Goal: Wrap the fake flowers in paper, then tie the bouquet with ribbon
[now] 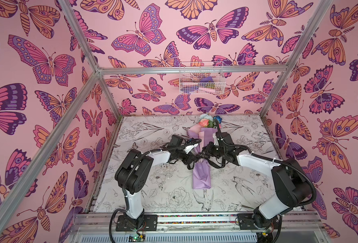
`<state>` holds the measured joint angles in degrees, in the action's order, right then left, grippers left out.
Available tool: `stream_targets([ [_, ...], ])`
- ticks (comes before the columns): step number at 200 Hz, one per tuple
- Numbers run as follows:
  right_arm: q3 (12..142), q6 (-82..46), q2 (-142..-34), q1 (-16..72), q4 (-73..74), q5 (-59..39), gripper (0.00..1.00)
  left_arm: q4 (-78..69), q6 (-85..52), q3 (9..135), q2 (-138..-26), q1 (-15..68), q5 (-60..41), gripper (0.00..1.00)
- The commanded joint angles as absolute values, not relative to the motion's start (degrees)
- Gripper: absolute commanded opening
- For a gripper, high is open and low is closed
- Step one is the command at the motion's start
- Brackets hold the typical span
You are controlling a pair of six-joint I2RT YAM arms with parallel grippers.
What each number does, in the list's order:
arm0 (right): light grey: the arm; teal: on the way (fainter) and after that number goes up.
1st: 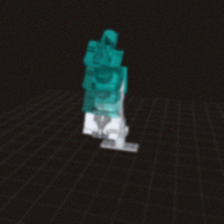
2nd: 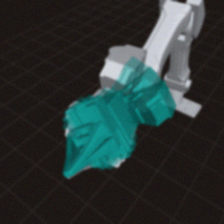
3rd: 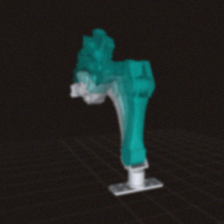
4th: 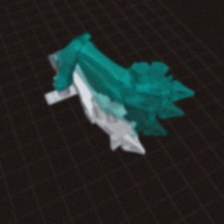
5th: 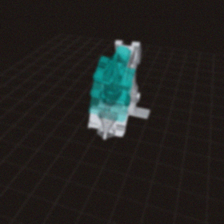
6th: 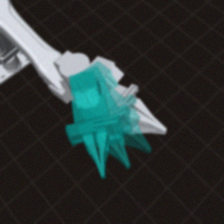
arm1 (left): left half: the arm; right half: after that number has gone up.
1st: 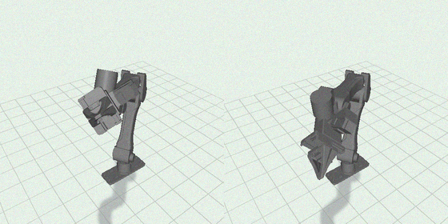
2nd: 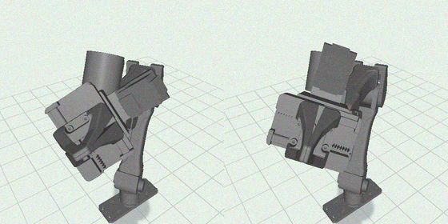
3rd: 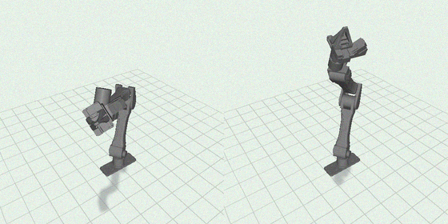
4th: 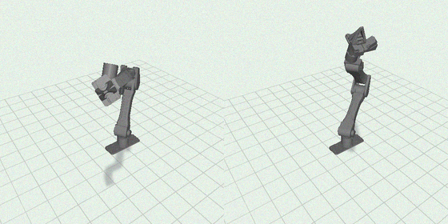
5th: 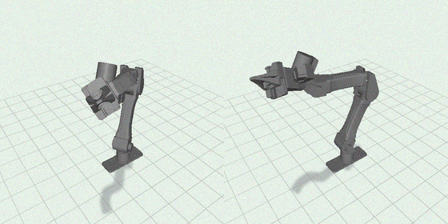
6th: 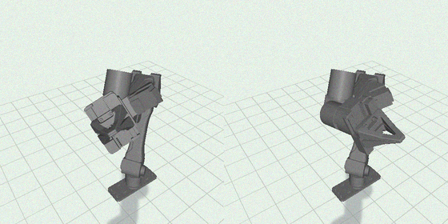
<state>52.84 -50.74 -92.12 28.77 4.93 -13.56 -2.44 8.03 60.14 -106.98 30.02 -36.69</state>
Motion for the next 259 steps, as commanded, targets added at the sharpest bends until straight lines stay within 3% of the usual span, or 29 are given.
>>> stream_targets([
  [1, 51.8, -50.3, -88.6, 27.7, 4.6, -12.2, 0.0, -1.2, 8.1, 61.2, -108.2, 30.2, -36.8, 0.0],
  [163, 42.7, -49.0, -81.9, 21.6, 1.9, -6.5, 0.0, 0.6, 10.0, 60.7, -108.1, 30.3, -33.5, 0.0],
  [259, 42.9, -46.8, -87.5, 16.6, 2.2, -5.7, 0.0, 4.2, 13.1, 60.7, -108.8, 31.4, -23.6, 0.0],
])
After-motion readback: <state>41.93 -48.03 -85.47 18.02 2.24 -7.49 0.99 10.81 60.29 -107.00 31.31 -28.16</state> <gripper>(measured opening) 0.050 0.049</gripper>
